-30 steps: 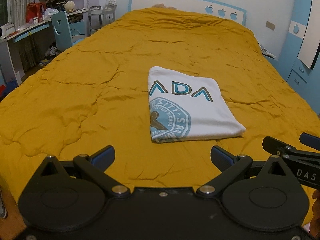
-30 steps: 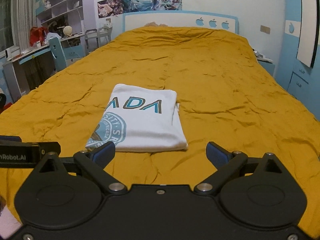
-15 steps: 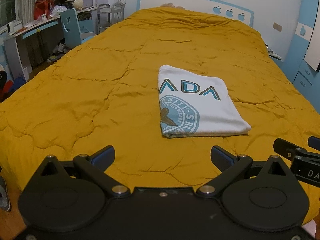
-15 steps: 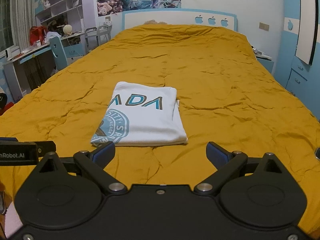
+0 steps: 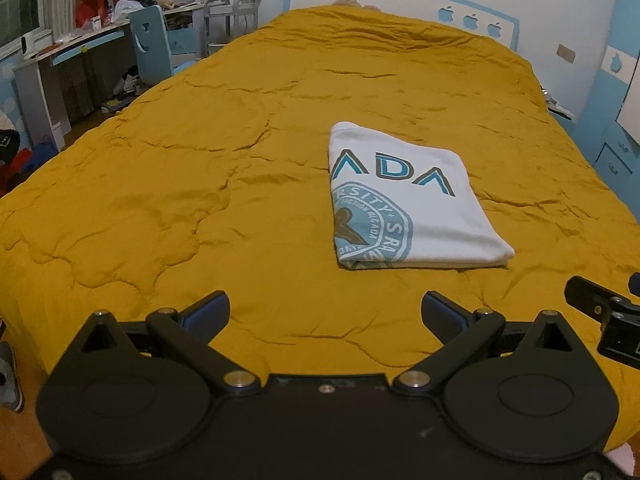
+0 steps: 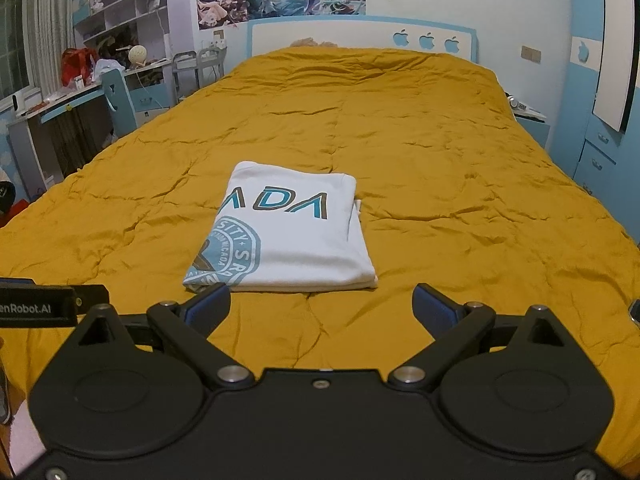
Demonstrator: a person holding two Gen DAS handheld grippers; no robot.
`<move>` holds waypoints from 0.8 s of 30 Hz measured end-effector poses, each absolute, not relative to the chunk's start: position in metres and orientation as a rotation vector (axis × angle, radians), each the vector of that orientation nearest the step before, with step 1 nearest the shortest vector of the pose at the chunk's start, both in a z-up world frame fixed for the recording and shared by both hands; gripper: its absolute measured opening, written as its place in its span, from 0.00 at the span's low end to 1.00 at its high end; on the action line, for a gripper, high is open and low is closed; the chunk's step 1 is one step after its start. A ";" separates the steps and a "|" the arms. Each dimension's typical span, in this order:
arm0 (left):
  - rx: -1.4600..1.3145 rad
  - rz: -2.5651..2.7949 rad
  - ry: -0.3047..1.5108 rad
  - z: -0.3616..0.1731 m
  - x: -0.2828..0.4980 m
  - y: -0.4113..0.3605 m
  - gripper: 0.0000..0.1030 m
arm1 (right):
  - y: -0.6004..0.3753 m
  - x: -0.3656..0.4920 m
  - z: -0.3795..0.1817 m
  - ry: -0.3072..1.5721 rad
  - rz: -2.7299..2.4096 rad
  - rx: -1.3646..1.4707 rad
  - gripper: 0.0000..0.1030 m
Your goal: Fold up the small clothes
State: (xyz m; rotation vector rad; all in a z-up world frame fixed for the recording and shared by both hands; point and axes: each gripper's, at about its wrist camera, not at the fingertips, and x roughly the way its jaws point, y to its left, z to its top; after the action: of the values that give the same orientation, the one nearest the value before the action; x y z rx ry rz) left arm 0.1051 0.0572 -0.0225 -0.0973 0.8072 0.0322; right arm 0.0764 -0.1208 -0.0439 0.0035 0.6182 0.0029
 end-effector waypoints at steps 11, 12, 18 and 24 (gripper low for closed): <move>-0.099 0.039 0.822 -0.023 0.098 0.062 1.00 | -0.119 0.080 -0.042 0.630 0.008 -0.004 0.96; -0.099 0.041 0.823 -0.023 0.098 0.063 1.00 | -0.119 0.081 -0.042 0.630 0.008 -0.006 0.96; -0.102 0.038 0.828 -0.023 0.096 0.065 1.00 | -0.119 0.081 -0.042 0.633 0.011 -0.013 0.96; -0.095 0.037 0.833 -0.024 0.096 0.064 1.00 | -0.118 0.082 -0.042 0.636 0.011 -0.016 0.96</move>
State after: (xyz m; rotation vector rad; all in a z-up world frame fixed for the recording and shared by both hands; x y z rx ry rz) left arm 0.0962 0.0638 -0.0235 -0.0951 0.8329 0.0374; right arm 0.0819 -0.1178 -0.0417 -0.0157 0.6364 0.0109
